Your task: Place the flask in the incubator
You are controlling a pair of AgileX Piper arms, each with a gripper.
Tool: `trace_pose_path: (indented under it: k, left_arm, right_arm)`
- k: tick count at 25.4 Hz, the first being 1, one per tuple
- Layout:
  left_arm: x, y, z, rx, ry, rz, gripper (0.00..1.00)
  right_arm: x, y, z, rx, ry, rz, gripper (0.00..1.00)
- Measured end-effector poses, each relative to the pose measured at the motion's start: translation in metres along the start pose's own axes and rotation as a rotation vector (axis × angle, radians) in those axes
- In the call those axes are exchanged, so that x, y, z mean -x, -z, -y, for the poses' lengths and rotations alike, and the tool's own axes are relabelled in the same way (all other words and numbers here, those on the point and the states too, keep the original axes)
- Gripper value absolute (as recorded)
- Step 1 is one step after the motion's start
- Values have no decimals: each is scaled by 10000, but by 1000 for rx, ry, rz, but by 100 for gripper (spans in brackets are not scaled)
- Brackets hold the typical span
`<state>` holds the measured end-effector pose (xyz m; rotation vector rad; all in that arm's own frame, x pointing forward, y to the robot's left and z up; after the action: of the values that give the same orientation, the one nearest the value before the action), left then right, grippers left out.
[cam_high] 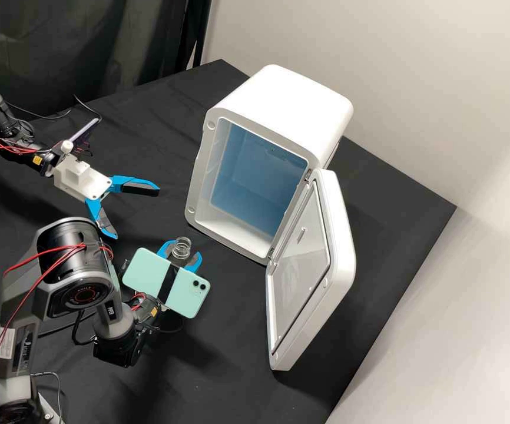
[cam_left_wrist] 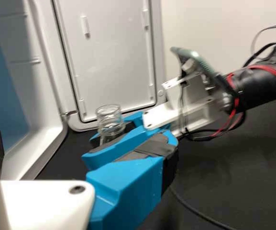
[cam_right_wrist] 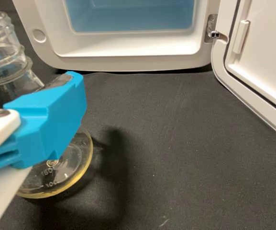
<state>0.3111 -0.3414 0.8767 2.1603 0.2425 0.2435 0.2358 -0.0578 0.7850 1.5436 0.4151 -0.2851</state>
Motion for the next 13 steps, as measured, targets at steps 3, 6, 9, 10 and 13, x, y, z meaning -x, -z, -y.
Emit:
trace_pose_path:
  k: [3, 6, 9, 10, 13]
  left_arm:
    - [-6, 64, 28, 6, 8, -20, 100]
    - [-27, 118, 32, 8, 7, -35, 100]
    - [-46, 166, 17, 10, 0, -48, 100]
    - [-48, 186, 17, 10, 0, -54, 100]
    - [-55, 230, -2, 5, -8, -67, 100]
  right_arm:
    - [0, 0, 0, 1, 0, 0, 0]
    - [0, 0, 0, 1, 0, 0, 0]
    - [-1, -2, 2, 0, 1, 1, 0]
    - [-1, -2, 2, 0, 1, 1, 0]
    - [-1, -2, 2, 0, 1, 1, 0]
